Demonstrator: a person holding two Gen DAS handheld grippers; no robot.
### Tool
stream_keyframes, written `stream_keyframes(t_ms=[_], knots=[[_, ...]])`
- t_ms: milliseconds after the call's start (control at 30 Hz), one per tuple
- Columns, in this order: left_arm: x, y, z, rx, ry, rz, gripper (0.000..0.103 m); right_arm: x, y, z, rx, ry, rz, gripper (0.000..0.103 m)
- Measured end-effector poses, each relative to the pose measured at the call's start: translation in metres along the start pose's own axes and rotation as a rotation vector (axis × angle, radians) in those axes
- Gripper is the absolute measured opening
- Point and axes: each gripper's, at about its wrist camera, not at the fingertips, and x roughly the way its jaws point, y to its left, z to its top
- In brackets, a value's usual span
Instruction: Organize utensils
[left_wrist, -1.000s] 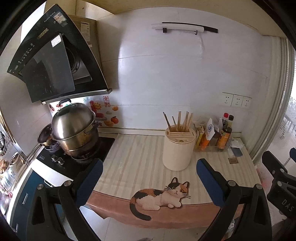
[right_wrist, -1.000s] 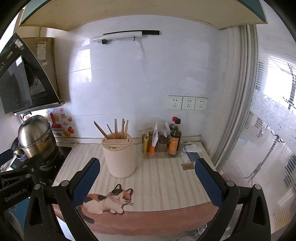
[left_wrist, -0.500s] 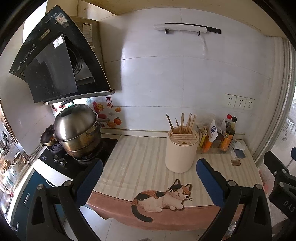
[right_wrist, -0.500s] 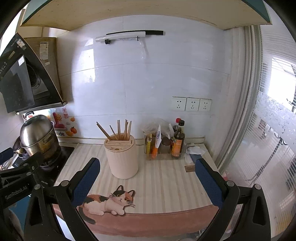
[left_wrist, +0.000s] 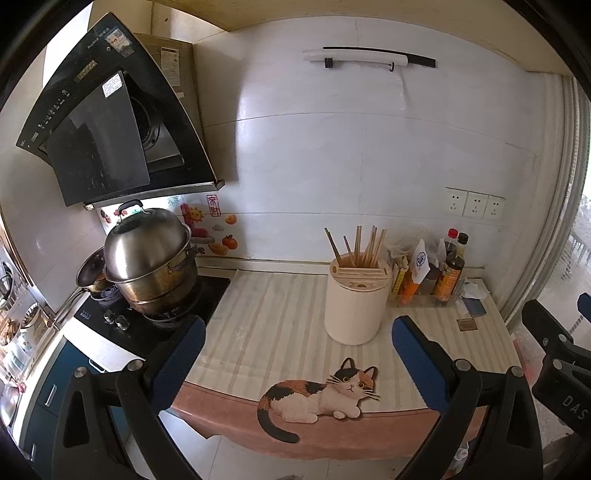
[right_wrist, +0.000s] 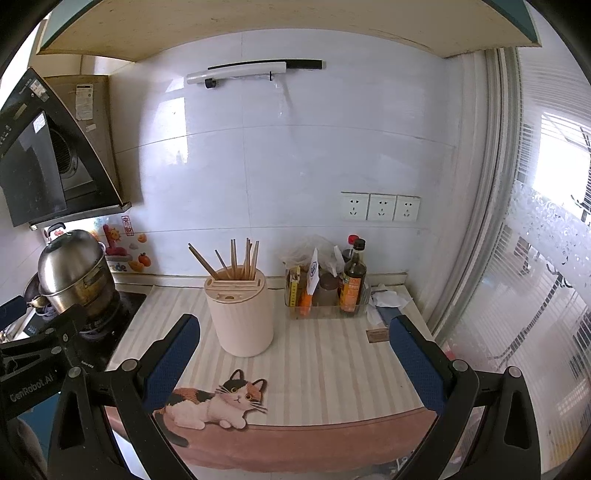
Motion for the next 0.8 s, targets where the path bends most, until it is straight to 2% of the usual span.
stream_keyframes(t_ms=[800], knots=[[-0.008,-0.0031,-0.0002,-0.001,-0.012,-0.007,0.103,-0.0071,0.001,0.0014,-0.003,-0.01,0.012,0.103]])
